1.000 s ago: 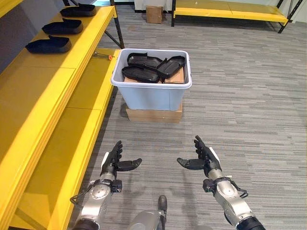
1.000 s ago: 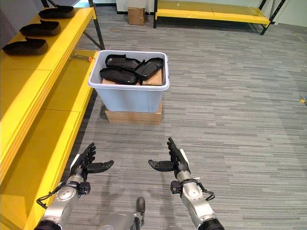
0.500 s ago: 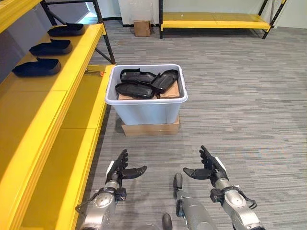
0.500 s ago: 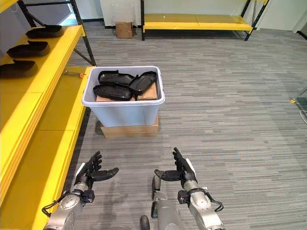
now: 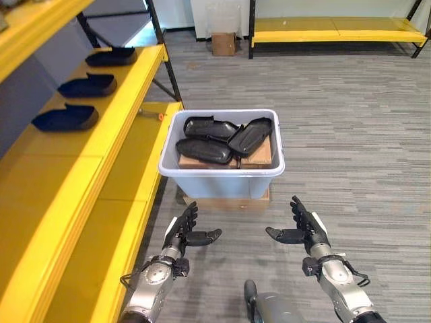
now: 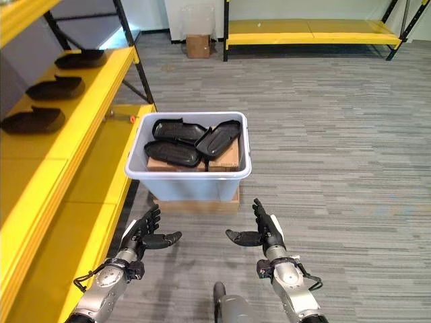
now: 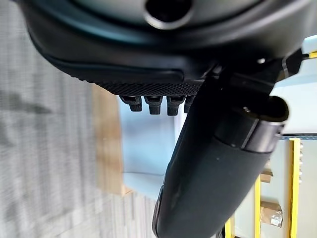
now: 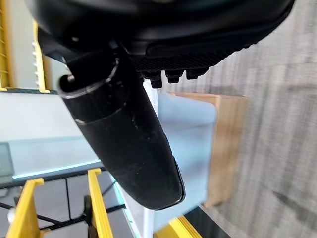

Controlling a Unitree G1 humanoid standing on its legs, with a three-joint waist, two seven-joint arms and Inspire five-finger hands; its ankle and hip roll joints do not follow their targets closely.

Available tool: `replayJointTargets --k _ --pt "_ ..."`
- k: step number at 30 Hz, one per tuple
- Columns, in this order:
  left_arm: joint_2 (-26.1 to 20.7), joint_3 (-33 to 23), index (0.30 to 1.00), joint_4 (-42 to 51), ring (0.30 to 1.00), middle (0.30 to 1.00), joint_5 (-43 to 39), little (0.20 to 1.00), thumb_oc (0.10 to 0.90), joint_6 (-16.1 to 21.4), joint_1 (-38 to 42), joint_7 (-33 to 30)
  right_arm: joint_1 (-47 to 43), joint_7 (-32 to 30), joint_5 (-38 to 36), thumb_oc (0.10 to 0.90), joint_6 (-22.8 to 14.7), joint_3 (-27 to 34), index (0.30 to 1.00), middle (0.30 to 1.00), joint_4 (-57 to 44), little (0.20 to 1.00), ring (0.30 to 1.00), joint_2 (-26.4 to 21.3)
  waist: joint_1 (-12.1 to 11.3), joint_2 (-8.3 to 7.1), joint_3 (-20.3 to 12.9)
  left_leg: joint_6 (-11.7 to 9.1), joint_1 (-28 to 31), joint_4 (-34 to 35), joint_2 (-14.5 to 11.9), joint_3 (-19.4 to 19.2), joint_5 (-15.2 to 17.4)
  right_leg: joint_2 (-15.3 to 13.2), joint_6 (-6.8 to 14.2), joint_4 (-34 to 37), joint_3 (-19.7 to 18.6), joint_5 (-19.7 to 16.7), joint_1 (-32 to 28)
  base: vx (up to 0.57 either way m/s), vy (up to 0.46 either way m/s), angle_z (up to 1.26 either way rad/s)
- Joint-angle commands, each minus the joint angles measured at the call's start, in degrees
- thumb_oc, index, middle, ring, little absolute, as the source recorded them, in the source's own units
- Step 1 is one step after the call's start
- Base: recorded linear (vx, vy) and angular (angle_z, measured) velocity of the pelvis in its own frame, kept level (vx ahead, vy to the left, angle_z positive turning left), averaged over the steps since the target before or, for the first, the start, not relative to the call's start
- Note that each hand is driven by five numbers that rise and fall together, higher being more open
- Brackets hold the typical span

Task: Move parts from the plastic box to the shelf.

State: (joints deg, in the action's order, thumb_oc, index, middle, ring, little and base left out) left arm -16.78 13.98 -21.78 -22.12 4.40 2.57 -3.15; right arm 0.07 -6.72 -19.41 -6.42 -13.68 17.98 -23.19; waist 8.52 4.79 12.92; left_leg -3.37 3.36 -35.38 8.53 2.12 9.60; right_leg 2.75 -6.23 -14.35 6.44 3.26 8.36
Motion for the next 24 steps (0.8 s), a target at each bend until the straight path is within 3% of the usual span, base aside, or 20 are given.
replayJointTargets --k 1,2,4,6,8,10,11,12,16,19,23,24 --pt "-1.3 1.0 1.0 6.1 1.0 1.0 -0.6 1.0 0.9 4.6 3.2 -1.5 -0.9 2.1 -3.7 0.9 -4.4 1.6 1.0 1.0 -6.2 1.0 1.0 0.6 0.0 -4.88 -1.3 1.4 -7.1 -6.9 -2.0 -6.3 -9.3 -2.3 5.5 3.4 -4.9 -0.4 -2.7 0.15 -0.087 0.19" --pt "-1.3 0.8 1.0 6.1 1.0 1.0 -0.5 1.0 0.9 4.5 3.3 -1.4 -1.1 2.3 -3.6 0.9 -4.8 1.5 1.0 1.0 -5.9 1.0 1.0 0.6 -0.3 -4.95 -1.1 2.0 -8.5 -6.8 -2.5 -6.8 -8.3 -2.2 5.5 3.4 -5.1 0.0 -3.3 0.23 -0.033 0.08" --pt "-1.7 -0.3 1.0 6.0 1.0 1.0 -1.5 1.0 0.9 5.1 2.3 -2.8 -2.5 2.8 -3.2 0.9 -4.6 0.4 1.0 1.0 -5.7 1.0 1.0 0.8 -2.1 -5.79 0.2 5.5 -10.7 2.5 -4.2 -7.1 -3.5 -2.6 5.8 3.2 -6.3 1.0 -5.0 0.27 0.061 -0.14" --pt "-2.3 -1.2 1.0 6.6 1.0 1.0 -1.8 1.0 0.9 5.2 1.6 -3.2 -3.0 3.0 -2.6 0.9 -4.1 0.2 1.0 1.0 -6.0 1.0 1.0 0.9 -3.1 -5.92 0.7 5.7 -10.8 11.0 -5.6 -6.1 -4.0 -2.4 5.9 3.1 -6.5 1.8 -6.0 0.19 0.102 -0.45" --pt "-2.8 -2.9 1.0 7.3 1.0 1.0 -1.8 1.0 0.9 5.8 0.1 -3.7 -3.3 4.9 -2.1 0.9 -3.4 0.3 1.0 1.0 -6.1 1.0 1.0 0.6 -4.4 -5.79 1.4 4.3 -11.2 21.4 -7.5 -4.4 -6.5 -1.9 6.0 3.5 -6.8 3.0 -8.5 0.26 0.141 -0.34" --pt "-3.0 -5.0 1.0 7.7 1.0 1.0 -0.9 1.0 0.9 7.4 -1.8 -5.2 -3.2 6.3 -1.4 0.9 -3.3 0.0 1.0 1.0 -5.8 1.0 1.0 0.4 -5.8 -5.55 2.1 1.9 -11.6 29.3 -10.8 -2.8 -11.8 -1.2 5.6 4.0 -7.0 4.7 -11.6 0.36 0.161 -0.19" --pt "-3.1 -6.8 1.0 8.2 1.0 1.0 -0.2 1.0 0.9 8.1 -3.1 -5.1 -3.5 6.9 -1.5 0.9 -3.1 -0.4 1.0 1.0 -5.1 1.0 1.0 0.3 -6.8 -5.51 2.4 0.4 -12.4 34.3 -13.7 -0.9 -16.0 -0.6 5.2 4.3 -8.1 6.0 -13.9 0.4 0.169 -0.2" --pt "-3.0 -8.1 1.0 8.3 1.0 1.0 0.0 1.0 0.9 8.4 -3.8 -4.8 -3.9 7.6 -1.9 0.9 -2.9 -0.6 1.0 1.0 -4.4 1.0 1.0 0.2 -7.4 -5.88 2.6 0.0 -12.8 37.9 -15.7 -0.1 -16.8 -0.9 5.3 4.3 -9.0 6.8 -15.4 0.39 0.168 -0.2" --pt "-2.7 -9.4 1.0 7.5 1.0 1.0 0.2 1.0 0.9 8.0 -3.6 -5.5 -5.1 8.5 -2.1 0.9 -1.9 -1.5 1.0 1.0 -2.8 1.0 1.0 0.3 -8.1 -6.31 3.2 -0.6 -13.8 39.9 -18.8 0.8 -16.0 -2.5 6.0 2.9 -10.1 9.0 -17.8 0.29 0.184 -0.34" --pt "-2.8 -10.1 1.0 6.4 1.0 1.0 0.4 1.0 0.9 8.4 -2.8 -8.1 -6.4 8.8 -2.0 0.9 -1.3 -2.8 1.0 1.0 -2.3 1.0 1.0 -0.1 -8.1 -5.21 2.8 -1.7 -11.5 39.2 -20.4 -0.8 -16.5 -3.9 6.8 -0.1 -9.3 11.5 -17.4 0.37 0.36 -0.23" --pt "-3.4 -9.5 1.0 5.8 1.0 1.0 1.6 1.0 0.9 6.8 -1.4 -8.9 -5.6 8.3 -3.3 0.9 -1.8 -2.0 1.0 1.0 -2.6 1.0 1.0 0.1 -7.9 -4.73 1.8 -2.2 -10.9 34.5 -19.2 -2.0 -16.0 -5.8 8.0 -1.4 -6.8 11.9 -17.0 0.28 0.319 -0.25" --pt "-3.8 -9.1 1.0 5.4 1.0 1.0 2.8 1.0 0.9 6.4 -0.7 -9.0 -5.1 7.6 -4.2 0.9 -2.0 -1.8 1.0 1.0 -3.3 1.0 1.0 0.4 -8.2 -5.12 1.1 -1.8 -10.8 32.8 -17.8 -2.2 -14.8 -7.1 9.0 -1.0 -5.3 11.1 -17.1 0.23 0.272 -0.07"
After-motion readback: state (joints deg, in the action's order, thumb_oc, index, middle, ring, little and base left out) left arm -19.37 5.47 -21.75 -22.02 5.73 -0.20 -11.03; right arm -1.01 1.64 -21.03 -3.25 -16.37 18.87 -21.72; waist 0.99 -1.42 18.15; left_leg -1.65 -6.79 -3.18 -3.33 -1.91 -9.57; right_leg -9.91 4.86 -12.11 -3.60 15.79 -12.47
